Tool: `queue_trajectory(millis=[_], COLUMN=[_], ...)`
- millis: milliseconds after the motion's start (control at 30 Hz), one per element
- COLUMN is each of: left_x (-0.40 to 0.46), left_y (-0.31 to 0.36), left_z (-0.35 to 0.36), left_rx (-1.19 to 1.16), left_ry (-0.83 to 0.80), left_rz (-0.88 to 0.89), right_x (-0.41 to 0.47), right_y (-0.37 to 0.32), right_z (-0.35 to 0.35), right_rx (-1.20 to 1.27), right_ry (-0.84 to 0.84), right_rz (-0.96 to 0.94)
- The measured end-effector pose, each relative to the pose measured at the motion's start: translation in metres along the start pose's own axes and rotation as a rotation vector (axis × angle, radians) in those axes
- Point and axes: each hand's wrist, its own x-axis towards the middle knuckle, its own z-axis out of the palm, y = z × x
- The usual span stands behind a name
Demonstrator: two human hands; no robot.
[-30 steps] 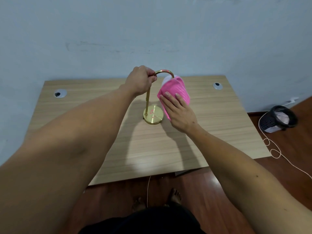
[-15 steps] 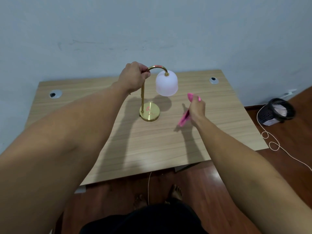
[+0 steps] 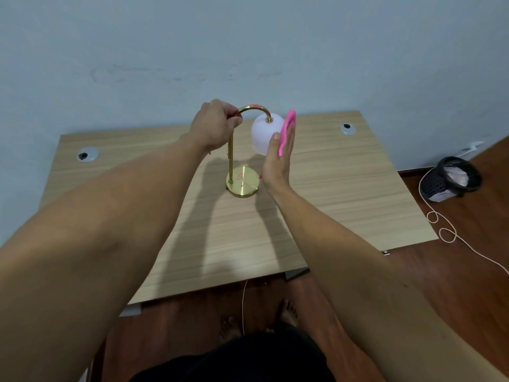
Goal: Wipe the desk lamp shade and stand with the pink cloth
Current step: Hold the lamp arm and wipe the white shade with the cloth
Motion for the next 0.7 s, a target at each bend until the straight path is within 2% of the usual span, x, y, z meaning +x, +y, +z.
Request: queue_trajectory(millis=[33, 100, 167, 233, 300, 367, 467, 533, 633, 700], left_x=[0.000, 0.000, 0.000, 0.001, 0.001, 0.002, 0.002, 0.002, 0.002, 0.003], left_y=[0.000, 0.000, 0.000, -0.001, -0.001, -0.002, -0.001, -0.001, -0.002, -0.003], left_z=[0.000, -0.001, 0.000, 0.001, 0.001, 0.000, -0.001, -0.001, -0.001, -0.001], left_rx=[-0.001, -0.004, -0.006, 0.005, 0.015, 0.016, 0.026, 0.025, 0.017, 0.015], left_ry=[-0.002, -0.007, -0.006, -0.004, -0.004, -0.007, -0.015, -0.014, -0.010, -0.010], left_rz=[-0.001, -0.002, 0.000, 0.004, 0.003, 0.000, 0.006, 0.008, 0.005, 0.005], right_x=[-0.001, 0.003, 0.015, 0.029, 0.034, 0.034, 0.040, 0.047, 0.062, 0.069], right_y=[0.004, 0.004, -0.001, -0.011, -0.027, -0.034, -0.024, -0.020, -0.011, -0.011], right_z=[-0.004, -0.014, -0.022, -0.022, -0.014, -0.007, -0.004, -0.006, -0.014, -0.018], right_rx=[0.080, 0.247, 0.369, 0.330, 0.184, 0.010, -0.022, 0.044, 0.155, 0.170], right_ry=[-0.021, -0.063, 0.019, 0.109, 0.039, -0.067, -0.037, -0.025, 0.007, 0.040], right_rz=[0.088, 0.393, 0.562, 0.443, 0.258, 0.150, 0.094, 0.179, 0.446, 0.554])
